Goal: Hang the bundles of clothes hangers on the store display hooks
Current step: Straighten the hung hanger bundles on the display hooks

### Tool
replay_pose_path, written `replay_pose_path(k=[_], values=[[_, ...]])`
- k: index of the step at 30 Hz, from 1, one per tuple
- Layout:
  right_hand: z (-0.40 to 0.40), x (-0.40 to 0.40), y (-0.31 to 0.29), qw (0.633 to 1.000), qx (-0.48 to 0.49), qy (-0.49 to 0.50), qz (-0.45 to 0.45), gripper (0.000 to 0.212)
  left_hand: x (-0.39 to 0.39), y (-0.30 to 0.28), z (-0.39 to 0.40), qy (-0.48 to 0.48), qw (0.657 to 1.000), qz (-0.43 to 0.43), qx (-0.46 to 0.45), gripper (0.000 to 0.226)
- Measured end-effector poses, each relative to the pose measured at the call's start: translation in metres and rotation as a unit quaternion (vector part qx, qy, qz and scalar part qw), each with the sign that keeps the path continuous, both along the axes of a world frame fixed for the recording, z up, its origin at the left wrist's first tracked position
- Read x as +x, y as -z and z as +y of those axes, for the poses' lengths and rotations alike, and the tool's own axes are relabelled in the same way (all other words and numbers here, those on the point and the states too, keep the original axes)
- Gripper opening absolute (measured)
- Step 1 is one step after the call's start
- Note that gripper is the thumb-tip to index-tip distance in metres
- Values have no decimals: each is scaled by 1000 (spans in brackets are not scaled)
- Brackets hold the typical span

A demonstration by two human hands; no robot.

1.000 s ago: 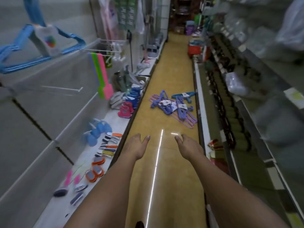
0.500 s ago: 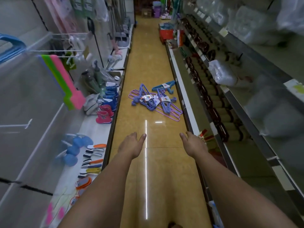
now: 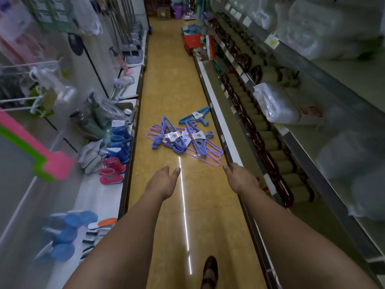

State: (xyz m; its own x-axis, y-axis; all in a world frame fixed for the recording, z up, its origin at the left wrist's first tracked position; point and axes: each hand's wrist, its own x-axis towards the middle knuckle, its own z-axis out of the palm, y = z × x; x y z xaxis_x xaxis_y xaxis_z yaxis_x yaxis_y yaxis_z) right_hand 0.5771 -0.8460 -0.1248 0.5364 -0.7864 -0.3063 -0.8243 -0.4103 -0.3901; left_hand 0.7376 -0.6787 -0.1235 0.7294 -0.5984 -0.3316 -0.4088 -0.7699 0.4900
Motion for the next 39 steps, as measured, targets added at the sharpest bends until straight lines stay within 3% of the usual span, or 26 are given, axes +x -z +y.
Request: replay_pose_path(k=[8,28,39], values=[[-105,61,1,1000,-1,-9,18,56,64,7,-102,-1,1000,-16,8,64],[-271,282,31,998,21,37,49,59,299,55,-287,27,999,32,11,58],[-355,370,68,995,51,38,71,54,375,94,-372,59,996,56,28,56]])
